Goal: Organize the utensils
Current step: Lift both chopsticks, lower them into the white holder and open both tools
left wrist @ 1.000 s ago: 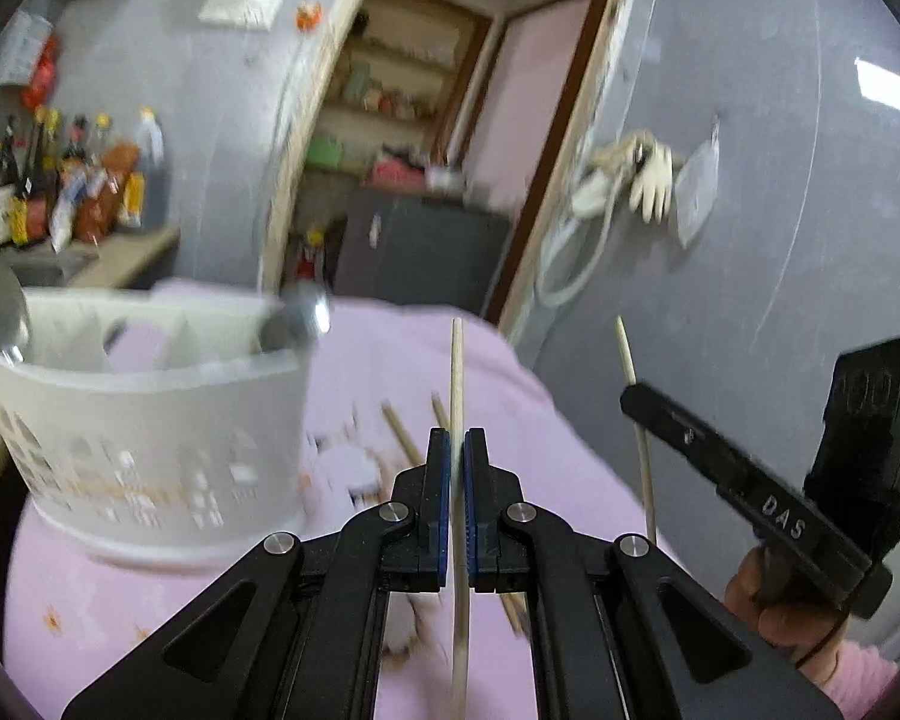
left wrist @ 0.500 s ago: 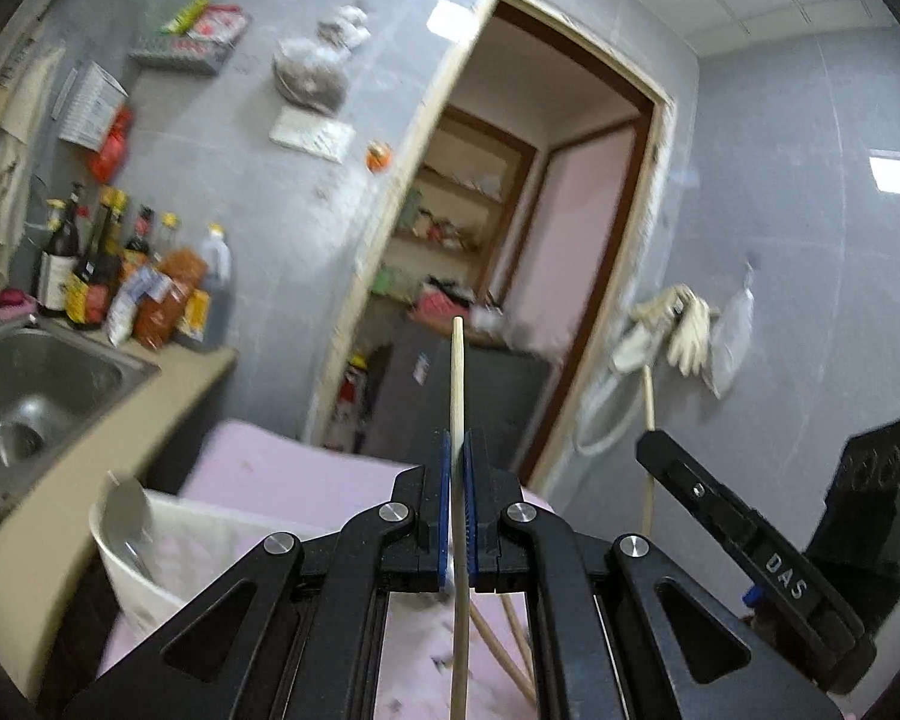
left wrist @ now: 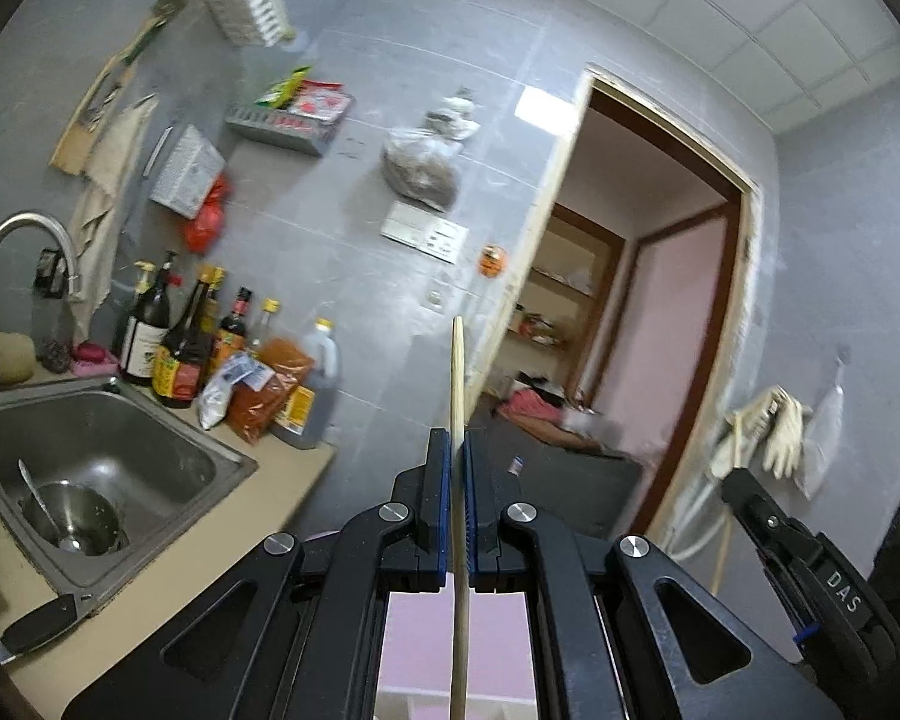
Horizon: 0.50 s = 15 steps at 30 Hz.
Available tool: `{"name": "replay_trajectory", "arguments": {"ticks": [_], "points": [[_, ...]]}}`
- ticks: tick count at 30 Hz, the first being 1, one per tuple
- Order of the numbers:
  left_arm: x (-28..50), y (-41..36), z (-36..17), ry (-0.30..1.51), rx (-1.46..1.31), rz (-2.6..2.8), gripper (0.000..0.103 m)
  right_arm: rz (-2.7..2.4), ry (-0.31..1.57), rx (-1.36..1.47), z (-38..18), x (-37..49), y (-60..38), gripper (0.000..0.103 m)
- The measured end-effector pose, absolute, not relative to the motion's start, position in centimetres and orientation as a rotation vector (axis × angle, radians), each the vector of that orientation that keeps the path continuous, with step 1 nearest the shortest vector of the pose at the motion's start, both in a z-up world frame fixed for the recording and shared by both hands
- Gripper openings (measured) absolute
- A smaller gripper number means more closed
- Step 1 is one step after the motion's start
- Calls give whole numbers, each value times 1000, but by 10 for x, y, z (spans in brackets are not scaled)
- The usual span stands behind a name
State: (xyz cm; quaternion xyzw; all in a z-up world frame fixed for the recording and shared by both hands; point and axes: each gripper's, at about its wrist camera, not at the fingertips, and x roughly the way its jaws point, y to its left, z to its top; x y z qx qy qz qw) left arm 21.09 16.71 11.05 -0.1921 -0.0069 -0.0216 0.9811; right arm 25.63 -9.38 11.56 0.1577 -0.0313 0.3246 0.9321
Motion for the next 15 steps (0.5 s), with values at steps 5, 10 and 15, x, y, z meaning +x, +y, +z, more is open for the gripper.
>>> {"name": "replay_trajectory", "arguments": {"ticks": [5,10,15], "points": [[224,188,101,-7,-439,2,2,623,-49,323,108,268,-83,3],[228,187,88,3,-434,36,2,585,-51,252,98,268,-72,3],[229,175,79,11,-405,41,2,592,-34,204,92,266,-65,3]]}}
